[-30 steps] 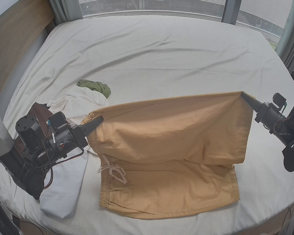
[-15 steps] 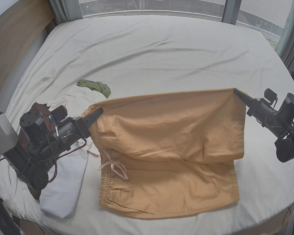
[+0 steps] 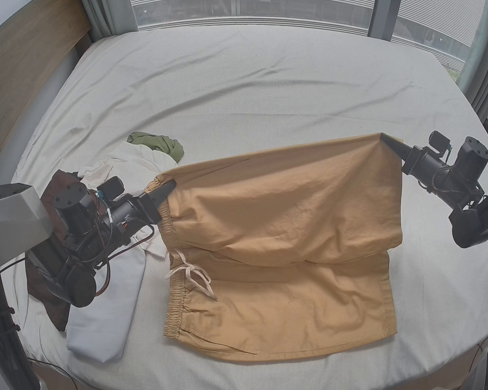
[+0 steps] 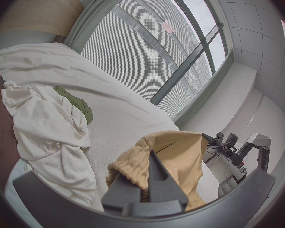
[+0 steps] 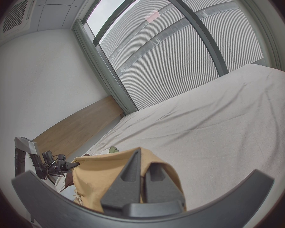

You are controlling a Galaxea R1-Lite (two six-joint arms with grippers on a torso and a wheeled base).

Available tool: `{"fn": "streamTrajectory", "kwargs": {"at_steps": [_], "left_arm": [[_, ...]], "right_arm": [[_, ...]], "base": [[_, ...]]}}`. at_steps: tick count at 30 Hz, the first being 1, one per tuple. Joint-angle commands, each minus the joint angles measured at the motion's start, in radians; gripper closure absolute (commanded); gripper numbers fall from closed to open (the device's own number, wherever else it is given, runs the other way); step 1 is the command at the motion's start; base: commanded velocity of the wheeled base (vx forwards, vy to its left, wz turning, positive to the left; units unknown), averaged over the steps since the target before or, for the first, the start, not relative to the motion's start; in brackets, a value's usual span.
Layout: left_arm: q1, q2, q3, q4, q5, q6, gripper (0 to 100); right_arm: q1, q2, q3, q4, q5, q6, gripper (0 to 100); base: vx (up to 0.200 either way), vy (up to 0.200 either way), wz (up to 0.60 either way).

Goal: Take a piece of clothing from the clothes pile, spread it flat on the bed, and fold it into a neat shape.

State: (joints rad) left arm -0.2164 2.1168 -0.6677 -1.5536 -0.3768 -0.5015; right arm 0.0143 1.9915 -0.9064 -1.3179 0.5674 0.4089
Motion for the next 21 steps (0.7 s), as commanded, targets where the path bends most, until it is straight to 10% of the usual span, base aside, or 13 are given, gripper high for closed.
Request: {"fn": "streamTrajectory", "kwargs": {"at_steps": [1,21], "left_arm": [[0.002,0.052,-0.033,-0.003,0.010,-0.002,100],[0.008,0.138,-0.150,-0.003,0.050,-0.009,100]], "right_arm": [[0.001,0.058,-0.066,0.023,-0.001,0.001,100],[0.004,0.201,-0.250,0.092,-0.001,0.001,100]], "base": [[0.000,0.000,0.00],[0.000,0.000,0.00]]}}
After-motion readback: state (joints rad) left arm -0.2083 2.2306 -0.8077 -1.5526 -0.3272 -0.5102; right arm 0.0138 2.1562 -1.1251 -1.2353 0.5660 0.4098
